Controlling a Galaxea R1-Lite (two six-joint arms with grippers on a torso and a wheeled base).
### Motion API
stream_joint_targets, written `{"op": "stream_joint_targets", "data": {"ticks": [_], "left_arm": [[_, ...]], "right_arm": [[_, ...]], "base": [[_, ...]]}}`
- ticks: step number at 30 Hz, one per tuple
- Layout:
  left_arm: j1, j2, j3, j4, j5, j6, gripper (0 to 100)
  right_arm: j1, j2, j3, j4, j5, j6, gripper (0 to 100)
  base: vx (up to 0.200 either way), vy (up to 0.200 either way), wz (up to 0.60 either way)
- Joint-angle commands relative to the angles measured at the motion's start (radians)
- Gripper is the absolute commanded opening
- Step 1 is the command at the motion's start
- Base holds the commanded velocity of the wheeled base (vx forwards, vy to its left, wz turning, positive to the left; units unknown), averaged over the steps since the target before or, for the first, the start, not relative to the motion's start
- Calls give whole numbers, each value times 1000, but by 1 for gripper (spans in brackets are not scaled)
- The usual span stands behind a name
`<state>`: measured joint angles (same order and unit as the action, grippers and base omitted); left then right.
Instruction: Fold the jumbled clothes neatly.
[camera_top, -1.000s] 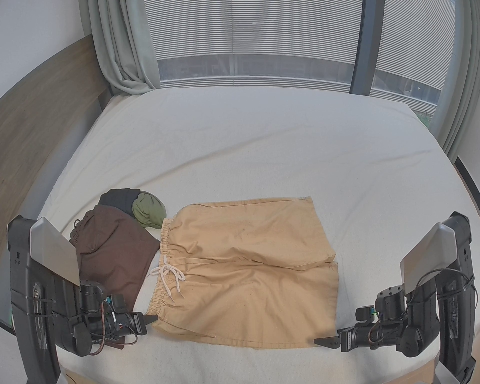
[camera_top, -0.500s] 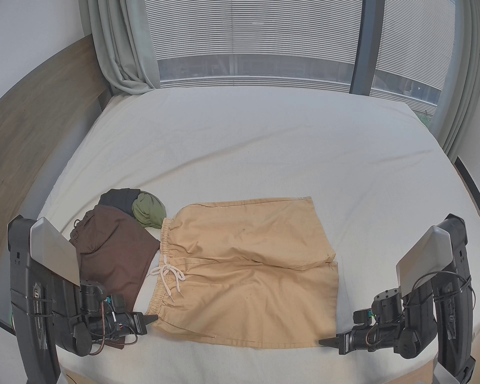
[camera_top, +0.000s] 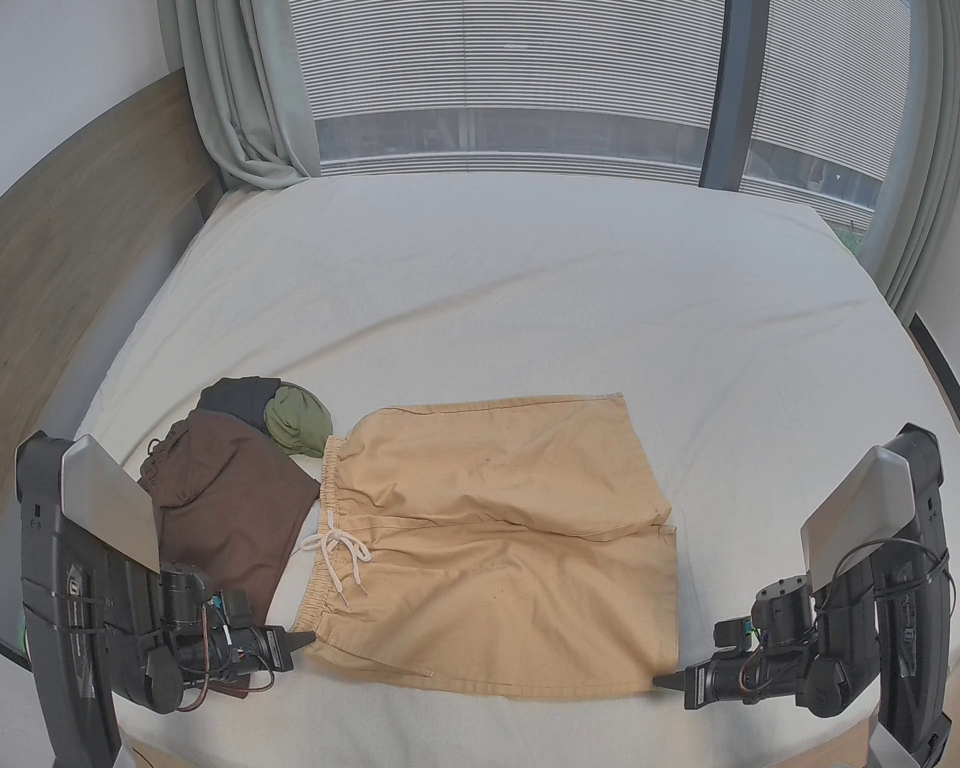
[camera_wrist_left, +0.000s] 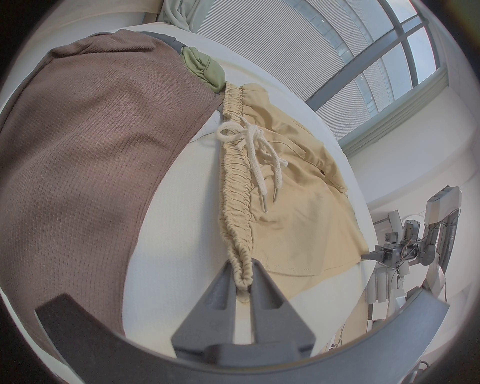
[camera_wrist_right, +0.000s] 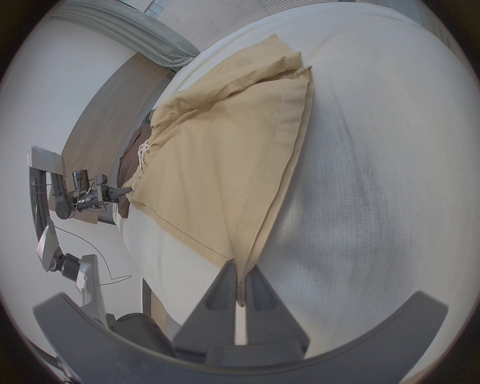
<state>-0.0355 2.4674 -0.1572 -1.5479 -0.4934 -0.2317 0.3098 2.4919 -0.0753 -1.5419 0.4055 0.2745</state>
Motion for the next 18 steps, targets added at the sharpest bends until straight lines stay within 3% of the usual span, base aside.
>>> {"op": "stream_joint_targets", "data": {"ticks": [1, 18], "left_arm": [[-6, -4, 33, 2, -7, 2, 0], [9, 4, 128, 3, -31, 78, 0]], "right_arm": [[-11, -45, 31, 0, 1, -3, 0], [-9, -41, 75, 29, 1, -63, 0]], "base": [[0, 0, 0], [0, 0, 0]]}}
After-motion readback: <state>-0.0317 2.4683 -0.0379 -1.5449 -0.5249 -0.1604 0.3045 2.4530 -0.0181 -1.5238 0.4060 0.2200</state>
